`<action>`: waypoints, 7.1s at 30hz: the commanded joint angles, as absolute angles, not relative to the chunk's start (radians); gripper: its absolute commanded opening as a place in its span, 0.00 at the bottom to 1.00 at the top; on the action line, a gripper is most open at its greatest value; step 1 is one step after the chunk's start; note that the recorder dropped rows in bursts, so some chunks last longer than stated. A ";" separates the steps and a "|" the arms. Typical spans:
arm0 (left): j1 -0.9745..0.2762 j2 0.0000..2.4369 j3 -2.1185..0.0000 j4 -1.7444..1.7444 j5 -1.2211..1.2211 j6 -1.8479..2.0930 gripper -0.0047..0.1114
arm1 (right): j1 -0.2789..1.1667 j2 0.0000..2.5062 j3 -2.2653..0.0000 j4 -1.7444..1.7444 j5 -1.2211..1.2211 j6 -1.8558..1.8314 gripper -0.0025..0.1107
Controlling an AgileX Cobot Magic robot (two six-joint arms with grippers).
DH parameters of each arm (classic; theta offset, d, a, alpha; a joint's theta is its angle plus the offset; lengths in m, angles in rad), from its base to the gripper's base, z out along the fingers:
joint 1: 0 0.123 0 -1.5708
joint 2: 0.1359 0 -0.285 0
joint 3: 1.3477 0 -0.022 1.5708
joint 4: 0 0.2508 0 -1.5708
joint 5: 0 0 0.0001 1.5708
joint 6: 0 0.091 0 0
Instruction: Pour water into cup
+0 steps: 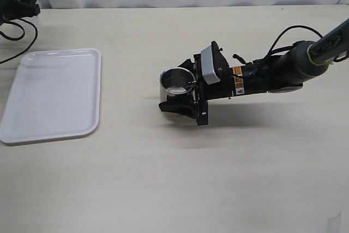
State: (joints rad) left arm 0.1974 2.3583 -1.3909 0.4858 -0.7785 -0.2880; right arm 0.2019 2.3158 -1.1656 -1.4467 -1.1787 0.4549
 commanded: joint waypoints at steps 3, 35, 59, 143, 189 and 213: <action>0.198 2.404 -1.410 0.485 -0.799 -0.297 0.04 | 0.200 2.306 -1.169 -1.437 -1.221 0.450 0.06; 0.198 2.399 -1.408 0.504 -0.740 -0.357 0.92 | 0.200 2.306 -1.169 -1.448 -1.221 0.450 0.06; 0.267 2.161 -1.095 0.539 -0.821 -0.318 0.92 | 0.200 2.306 -1.169 -1.451 -1.221 0.450 0.06; 0.267 0.259 -0.106 1.298 -0.518 -1.262 0.04 | 0.375 2.306 -1.315 -1.418 -1.220 0.623 0.06; 0.267 0.259 -0.106 1.298 -0.586 -1.262 0.04 | 0.653 2.638 -1.937 -1.296 -0.812 0.816 0.06; 0.267 0.259 -0.106 1.300 -0.612 -1.262 0.04 | 0.653 2.654 -1.937 -1.342 -0.839 0.876 0.27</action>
State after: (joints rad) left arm 0.2662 0.2632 -0.1100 1.3034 -0.6114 -1.2558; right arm 0.6598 2.6589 -1.9321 -1.3476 -0.8168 0.8748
